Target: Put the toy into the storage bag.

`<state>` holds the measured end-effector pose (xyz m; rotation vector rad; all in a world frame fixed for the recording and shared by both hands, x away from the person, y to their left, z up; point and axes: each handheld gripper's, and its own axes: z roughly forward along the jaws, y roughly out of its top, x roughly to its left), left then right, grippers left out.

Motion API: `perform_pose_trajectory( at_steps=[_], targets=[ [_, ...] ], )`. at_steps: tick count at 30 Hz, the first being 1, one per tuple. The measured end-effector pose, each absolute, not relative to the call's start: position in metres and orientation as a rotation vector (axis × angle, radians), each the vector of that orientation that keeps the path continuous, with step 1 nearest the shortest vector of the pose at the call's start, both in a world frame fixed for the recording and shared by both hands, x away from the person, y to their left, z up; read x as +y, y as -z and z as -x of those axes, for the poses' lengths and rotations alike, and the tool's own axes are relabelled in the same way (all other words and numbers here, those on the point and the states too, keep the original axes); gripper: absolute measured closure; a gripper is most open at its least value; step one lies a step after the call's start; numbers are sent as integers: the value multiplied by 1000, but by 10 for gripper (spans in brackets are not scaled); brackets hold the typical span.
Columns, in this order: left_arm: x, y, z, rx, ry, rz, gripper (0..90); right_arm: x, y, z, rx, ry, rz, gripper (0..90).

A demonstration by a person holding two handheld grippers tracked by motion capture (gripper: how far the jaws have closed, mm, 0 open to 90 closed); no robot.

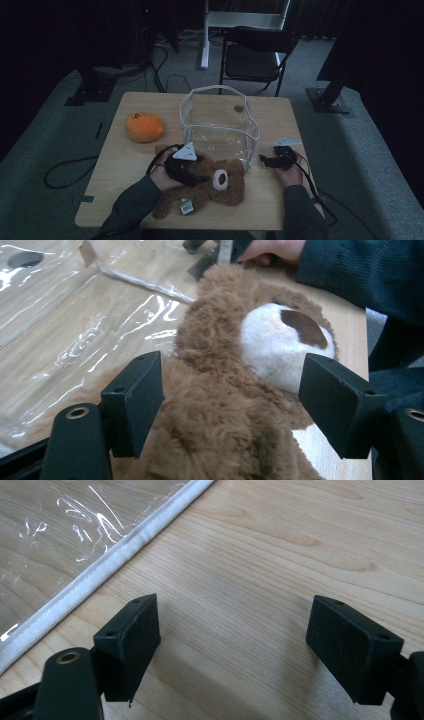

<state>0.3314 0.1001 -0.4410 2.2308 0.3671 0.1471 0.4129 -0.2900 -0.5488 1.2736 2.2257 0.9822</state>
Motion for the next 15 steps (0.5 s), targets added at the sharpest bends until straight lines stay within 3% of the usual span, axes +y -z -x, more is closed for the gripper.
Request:
perform_pose_trajectory(
  at_steps=[15],
  targets=[
    [78,455,-332,267,-183,-2361,250,-290,549,-413,2226,-982,-1271,206]
  ],
)
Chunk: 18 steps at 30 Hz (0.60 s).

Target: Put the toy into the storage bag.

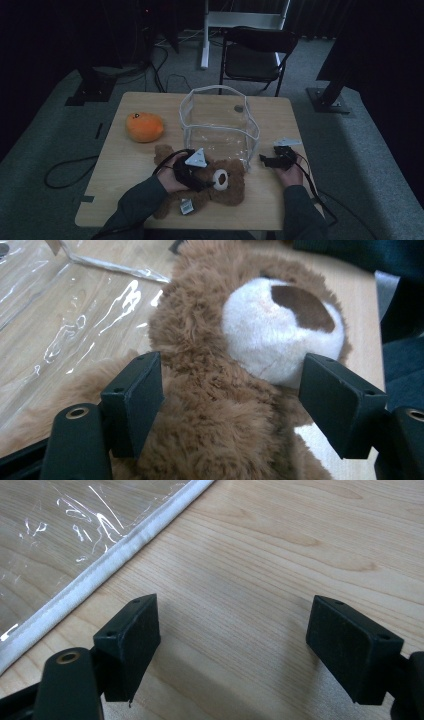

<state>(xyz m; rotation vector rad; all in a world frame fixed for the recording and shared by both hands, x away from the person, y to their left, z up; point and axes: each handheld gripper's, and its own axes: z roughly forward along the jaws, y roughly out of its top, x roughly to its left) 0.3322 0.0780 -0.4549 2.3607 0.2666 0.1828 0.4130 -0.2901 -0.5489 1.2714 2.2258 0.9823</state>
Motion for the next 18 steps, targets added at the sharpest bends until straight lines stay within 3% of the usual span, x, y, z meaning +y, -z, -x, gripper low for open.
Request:
perform_pose_trajectory(
  at_steps=[18],
  targets=[
    [58,472,-337,153,-251,-2539,143,-290,549,-413,2226,-982,-1273,206]
  ],
)
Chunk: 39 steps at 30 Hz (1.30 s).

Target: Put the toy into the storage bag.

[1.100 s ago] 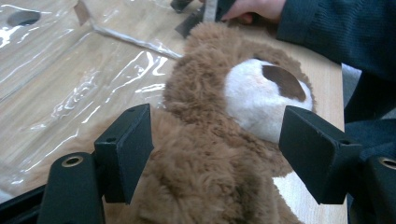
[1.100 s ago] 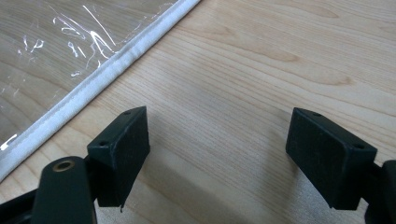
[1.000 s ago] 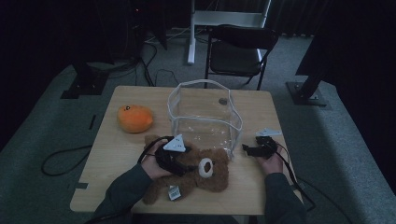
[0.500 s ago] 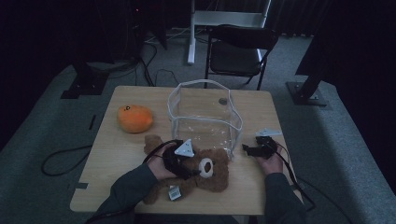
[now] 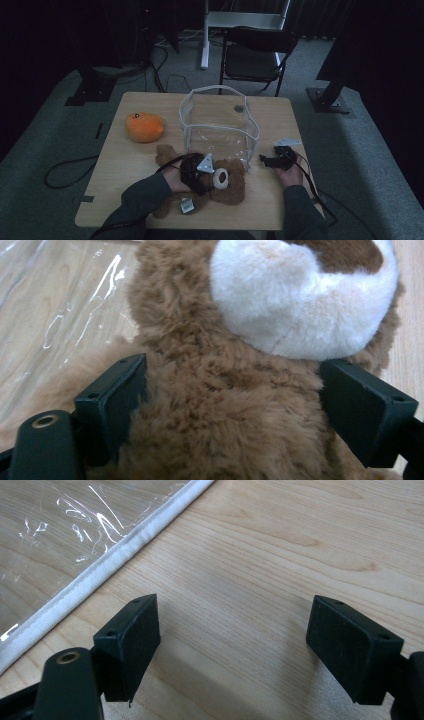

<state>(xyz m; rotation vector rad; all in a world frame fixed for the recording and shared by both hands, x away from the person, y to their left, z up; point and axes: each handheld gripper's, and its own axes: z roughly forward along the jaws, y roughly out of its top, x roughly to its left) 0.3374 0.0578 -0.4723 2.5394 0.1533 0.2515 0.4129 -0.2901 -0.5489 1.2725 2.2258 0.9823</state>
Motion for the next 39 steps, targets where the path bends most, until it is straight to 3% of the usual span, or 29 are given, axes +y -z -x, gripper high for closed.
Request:
perform_pose_trajectory(
  at_steps=[9,16,28,39],
  targets=[
    [45,489,-348,136,-161,-2609,78,-290,549,-413,2225,-982,-1272,206],
    [32,496,-343,94,-245,-2693,34,-290,549,-413,2224,-982,-1273,205],
    [53,483,-336,150,-318,-2568,384,-290,549,-413,2225,-982,-1274,203],
    [80,466,-331,260,-276,-2384,440,-290,549,-413,2227,-982,-1273,199]
  ],
)
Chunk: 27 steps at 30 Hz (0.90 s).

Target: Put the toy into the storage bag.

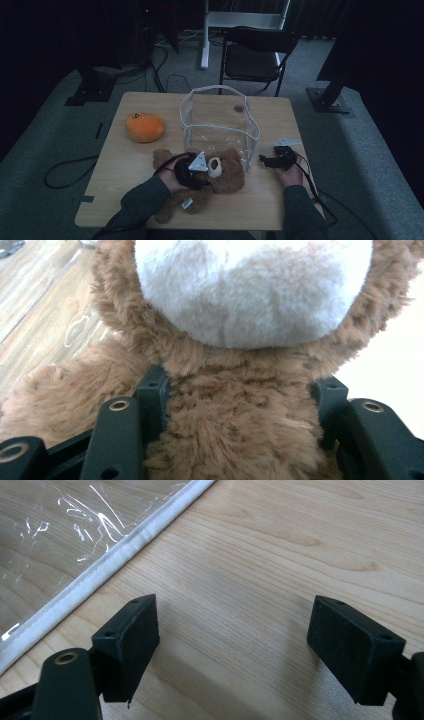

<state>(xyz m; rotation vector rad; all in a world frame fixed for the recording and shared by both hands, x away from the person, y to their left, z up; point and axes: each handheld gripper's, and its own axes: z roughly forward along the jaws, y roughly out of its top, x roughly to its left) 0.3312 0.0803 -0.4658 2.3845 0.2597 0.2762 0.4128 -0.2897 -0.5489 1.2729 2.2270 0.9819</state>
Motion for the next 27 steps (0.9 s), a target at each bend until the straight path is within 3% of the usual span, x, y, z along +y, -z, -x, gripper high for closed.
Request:
perform_pose_trajectory(
  at_steps=[15,27],
  targets=[
    [103,447,-324,324,-214,-2168,444,-290,549,-413,2229,-981,-1271,197],
    [113,440,-325,344,-184,-2089,459,-290,549,-413,2230,-982,-1271,197]
  ],
)
